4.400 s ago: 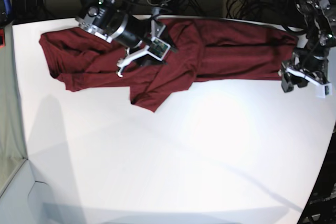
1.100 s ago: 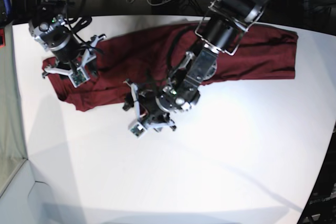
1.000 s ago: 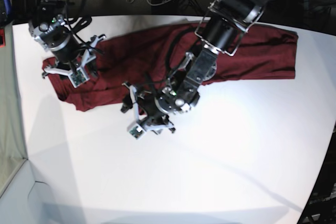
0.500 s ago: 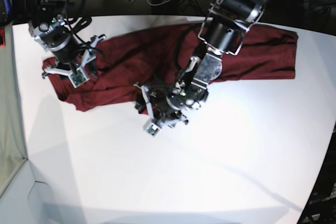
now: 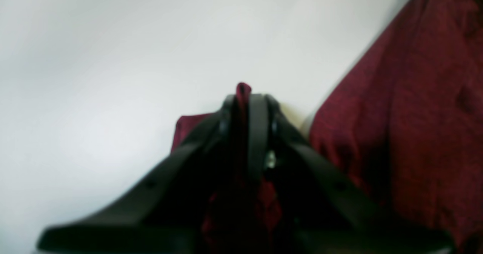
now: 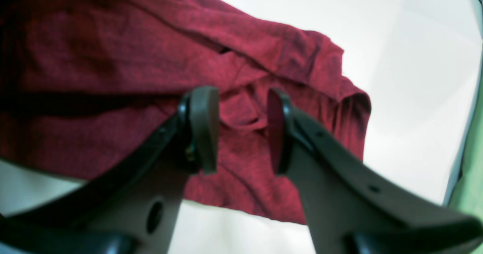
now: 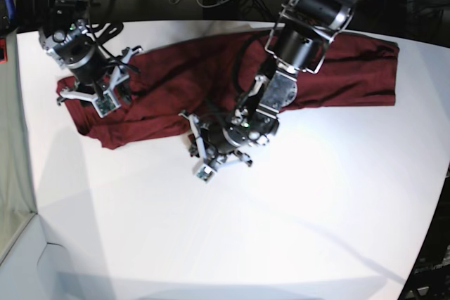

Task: Layout the t-shirt on the table in an organized manner, then fold the t-shirt properly
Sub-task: 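Grasp the folded fabric with the left gripper and pull it toward its side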

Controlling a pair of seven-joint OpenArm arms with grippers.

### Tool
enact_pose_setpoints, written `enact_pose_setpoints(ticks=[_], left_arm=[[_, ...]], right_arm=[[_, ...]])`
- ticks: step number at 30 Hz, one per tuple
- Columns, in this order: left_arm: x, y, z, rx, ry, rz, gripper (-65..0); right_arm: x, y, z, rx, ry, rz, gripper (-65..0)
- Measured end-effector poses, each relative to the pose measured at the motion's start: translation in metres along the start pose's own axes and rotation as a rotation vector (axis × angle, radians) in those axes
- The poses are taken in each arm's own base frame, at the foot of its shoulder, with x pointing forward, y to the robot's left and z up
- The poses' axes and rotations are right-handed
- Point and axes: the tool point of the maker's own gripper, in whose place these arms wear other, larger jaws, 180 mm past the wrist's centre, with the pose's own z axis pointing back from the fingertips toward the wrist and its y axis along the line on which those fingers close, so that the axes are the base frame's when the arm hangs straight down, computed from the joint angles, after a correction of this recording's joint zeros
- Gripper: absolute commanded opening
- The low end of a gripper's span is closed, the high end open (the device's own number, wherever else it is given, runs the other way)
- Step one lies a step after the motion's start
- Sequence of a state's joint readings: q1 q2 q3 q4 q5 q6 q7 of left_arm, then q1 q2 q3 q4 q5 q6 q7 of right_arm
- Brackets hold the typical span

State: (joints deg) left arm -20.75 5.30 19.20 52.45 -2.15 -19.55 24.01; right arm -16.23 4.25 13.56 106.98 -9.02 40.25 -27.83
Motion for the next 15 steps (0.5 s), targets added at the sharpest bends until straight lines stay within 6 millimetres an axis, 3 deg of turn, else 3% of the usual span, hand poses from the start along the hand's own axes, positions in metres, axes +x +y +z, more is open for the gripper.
enact_pose_setpoints(ticks=[5,11,15], left_arm=[[0.024,-0.002,0.006,0.004,-0.059,-0.016,-65.0],[0.045,0.011,0.015,0.078,-0.121,0.0,-65.0],[0.061,0.02,0.037,0.116,-0.207,0.049,-65.0]], right_arm=[[0.0,0.0,0.0,0.0,0.0,0.0,-42.3],[0.0,0.0,0.0,-0.001,0.001,0.0,-42.3],[0.0,-0.001,0.0,-0.001,-0.001,0.001,-42.4]])
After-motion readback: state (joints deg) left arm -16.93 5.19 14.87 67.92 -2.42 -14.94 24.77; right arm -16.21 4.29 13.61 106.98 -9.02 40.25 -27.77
